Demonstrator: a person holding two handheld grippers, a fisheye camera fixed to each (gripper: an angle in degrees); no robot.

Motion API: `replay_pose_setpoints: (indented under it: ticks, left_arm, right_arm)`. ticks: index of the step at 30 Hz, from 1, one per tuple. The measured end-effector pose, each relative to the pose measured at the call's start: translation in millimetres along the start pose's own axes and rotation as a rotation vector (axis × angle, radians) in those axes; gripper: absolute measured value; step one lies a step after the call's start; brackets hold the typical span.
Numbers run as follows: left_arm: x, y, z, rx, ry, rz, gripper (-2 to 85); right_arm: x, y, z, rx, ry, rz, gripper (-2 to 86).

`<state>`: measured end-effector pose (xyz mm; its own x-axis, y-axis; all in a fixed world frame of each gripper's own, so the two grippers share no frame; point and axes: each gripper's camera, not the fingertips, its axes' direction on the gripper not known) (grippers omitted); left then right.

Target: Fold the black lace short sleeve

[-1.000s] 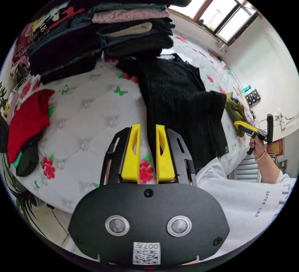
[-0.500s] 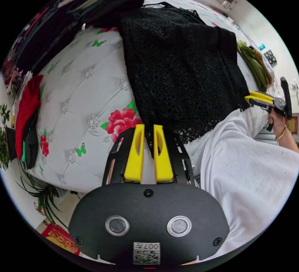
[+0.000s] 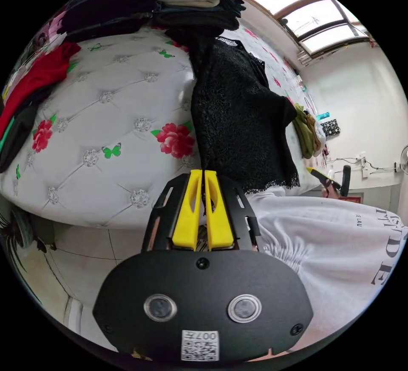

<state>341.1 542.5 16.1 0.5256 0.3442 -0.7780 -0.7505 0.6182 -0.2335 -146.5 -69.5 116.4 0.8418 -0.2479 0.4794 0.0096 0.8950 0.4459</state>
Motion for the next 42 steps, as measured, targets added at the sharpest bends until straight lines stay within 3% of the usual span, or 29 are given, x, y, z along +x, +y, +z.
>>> replay_pose_setpoints:
  ticks: [4,7,9,11,18,20,24,30,34,38,42]
  left_arm:
    - [-1.5,6.5,-11.3,-0.020,-0.025,0.006,-0.9]
    - [-2.8,15.4,-29.2,-0.010,0.019,0.021,-1.0]
    - [-6.7,20.6,-46.7,0.013,0.066,0.014,-1.0]
    - [-11.3,23.6,-72.0,0.067,0.154,0.022,-1.0]
    - [-26.4,43.7,-219.5,0.507,0.626,0.150,-1.0]
    - [-21.4,54.2,-253.0,0.593,0.731,0.239,-1.0]
    - [6.0,85.9,-292.1,0.604,0.705,0.397,-1.0]
    - [-8.8,128.8,-250.0,0.478,0.721,0.211,-1.0]
    - [-1.7,125.3,-219.7,0.481,0.799,0.164,-0.9]
    - [4.8,84.6,-192.0,0.550,0.774,0.129,-0.8]
    - [9.0,-5.1,-138.3,0.623,0.669,-0.043,0.5]
  right_arm:
    - [-27.5,-7.4,27.2,-0.100,-0.042,-0.118,11.2]
    - [-41.9,-1.4,63.7,-0.256,0.060,-0.218,8.7]
    - [-38.6,-2.5,49.9,-0.203,0.181,-0.250,2.8]
    - [-25.0,-14.5,23.7,-0.211,0.035,-0.237,1.3]
    - [60.5,-8.2,-201.0,0.453,-0.685,-0.147,-0.2]
    - [68.4,5.2,-235.0,0.510,-0.806,-0.194,-0.3]
    - [69.8,49.8,-261.7,0.530,-0.855,-0.230,-0.3]
    - [87.5,97.8,-202.5,0.322,-0.851,-0.002,-0.3]
    - [90.5,95.5,-184.1,0.321,-0.906,0.074,-0.2]
    - [67.5,37.1,-175.3,0.312,-0.860,0.019,0.0]
    - [26.8,-62.4,-148.8,0.352,-0.679,-0.001,1.5]
